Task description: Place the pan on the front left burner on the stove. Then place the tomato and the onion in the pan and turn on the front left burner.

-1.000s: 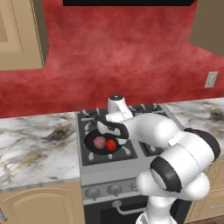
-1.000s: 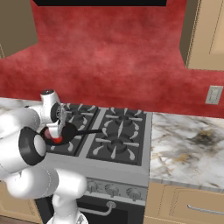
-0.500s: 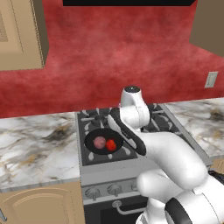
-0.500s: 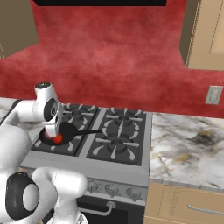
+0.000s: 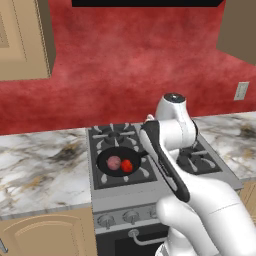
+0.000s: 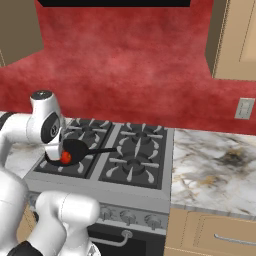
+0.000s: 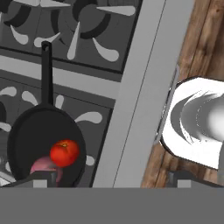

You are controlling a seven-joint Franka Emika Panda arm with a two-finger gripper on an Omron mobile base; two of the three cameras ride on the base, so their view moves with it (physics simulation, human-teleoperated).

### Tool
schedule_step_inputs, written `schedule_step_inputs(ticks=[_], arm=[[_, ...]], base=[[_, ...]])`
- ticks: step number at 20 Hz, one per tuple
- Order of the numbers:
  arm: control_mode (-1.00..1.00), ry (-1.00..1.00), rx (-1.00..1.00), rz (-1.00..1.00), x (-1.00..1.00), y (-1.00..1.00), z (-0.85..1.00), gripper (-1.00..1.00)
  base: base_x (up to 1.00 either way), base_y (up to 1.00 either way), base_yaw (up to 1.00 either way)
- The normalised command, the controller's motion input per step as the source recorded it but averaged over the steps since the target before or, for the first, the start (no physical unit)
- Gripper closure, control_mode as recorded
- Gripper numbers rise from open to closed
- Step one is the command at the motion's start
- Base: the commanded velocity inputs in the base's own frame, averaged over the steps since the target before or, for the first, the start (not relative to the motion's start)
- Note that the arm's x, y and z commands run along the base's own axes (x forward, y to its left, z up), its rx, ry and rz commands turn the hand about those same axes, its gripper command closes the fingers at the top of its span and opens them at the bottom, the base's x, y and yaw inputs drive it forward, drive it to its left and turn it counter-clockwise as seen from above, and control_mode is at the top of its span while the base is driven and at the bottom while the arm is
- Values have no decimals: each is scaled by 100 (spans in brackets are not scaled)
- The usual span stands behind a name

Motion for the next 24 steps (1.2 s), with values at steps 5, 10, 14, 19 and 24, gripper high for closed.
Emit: schedule_step_inputs(ticks=[5, 10, 14, 19, 24], arm=[[-100, 0, 0, 0, -39, 0, 67, -100], [-100, 0, 0, 0, -43, 0, 44, -100], [-100, 0, -4, 0, -57, 7, 2, -100], [-100, -4, -10, 0, -58, 20, 0, -100], [-100, -9, -10, 0, -58, 25, 0, -100]], base=[[0, 0, 0], [0, 0, 0], [0, 0, 0], [0, 0, 0], [0, 0, 0]])
